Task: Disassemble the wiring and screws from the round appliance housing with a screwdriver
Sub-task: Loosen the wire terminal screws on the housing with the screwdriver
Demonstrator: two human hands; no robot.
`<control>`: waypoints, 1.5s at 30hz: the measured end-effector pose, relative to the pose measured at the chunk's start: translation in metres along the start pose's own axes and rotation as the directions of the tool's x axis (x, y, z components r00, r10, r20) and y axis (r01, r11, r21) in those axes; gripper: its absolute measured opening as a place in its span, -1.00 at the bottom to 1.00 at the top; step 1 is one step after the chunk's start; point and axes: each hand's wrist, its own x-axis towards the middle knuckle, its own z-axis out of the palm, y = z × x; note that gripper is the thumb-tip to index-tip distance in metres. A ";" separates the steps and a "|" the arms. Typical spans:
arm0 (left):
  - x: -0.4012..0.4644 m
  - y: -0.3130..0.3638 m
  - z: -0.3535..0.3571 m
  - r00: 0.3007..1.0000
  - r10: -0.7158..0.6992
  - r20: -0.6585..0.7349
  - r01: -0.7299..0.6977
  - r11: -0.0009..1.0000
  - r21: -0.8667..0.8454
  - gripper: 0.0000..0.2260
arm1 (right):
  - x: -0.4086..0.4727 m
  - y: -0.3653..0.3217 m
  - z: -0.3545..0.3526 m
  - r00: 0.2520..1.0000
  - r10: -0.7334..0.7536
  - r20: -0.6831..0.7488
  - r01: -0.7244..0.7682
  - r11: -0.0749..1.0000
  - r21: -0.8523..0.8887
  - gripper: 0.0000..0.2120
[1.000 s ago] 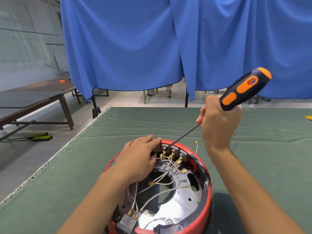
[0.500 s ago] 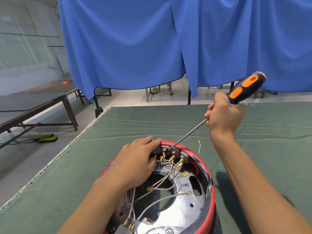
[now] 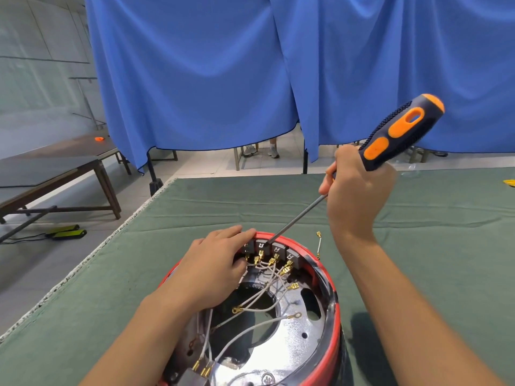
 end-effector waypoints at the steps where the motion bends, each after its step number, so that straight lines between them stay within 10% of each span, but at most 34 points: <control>1: 0.000 0.000 0.000 1.000 -0.002 -0.001 0.002 1.000 -0.002 -0.48 | -0.002 -0.001 0.000 1.000 -0.010 0.007 0.010 1.000 0.002 -0.76; 14: -0.001 0.002 0.001 1.000 -0.003 -0.002 0.003 1.000 0.019 -0.48 | -0.011 0.004 0.003 0.999 -0.024 0.039 0.027 0.997 -0.067 -0.74; 29: -0.001 0.005 0.000 1.000 -0.001 -0.017 0.001 1.000 0.029 -0.47 | 0.008 0.042 -0.007 0.935 0.307 -0.176 -0.334 0.930 -0.151 -0.73; 45: -0.006 0.011 -0.004 0.958 0.091 -0.273 -0.124 0.986 -0.109 -0.82 | 0.009 -0.001 -0.004 0.993 0.110 -0.049 -0.114 0.989 -0.099 -0.77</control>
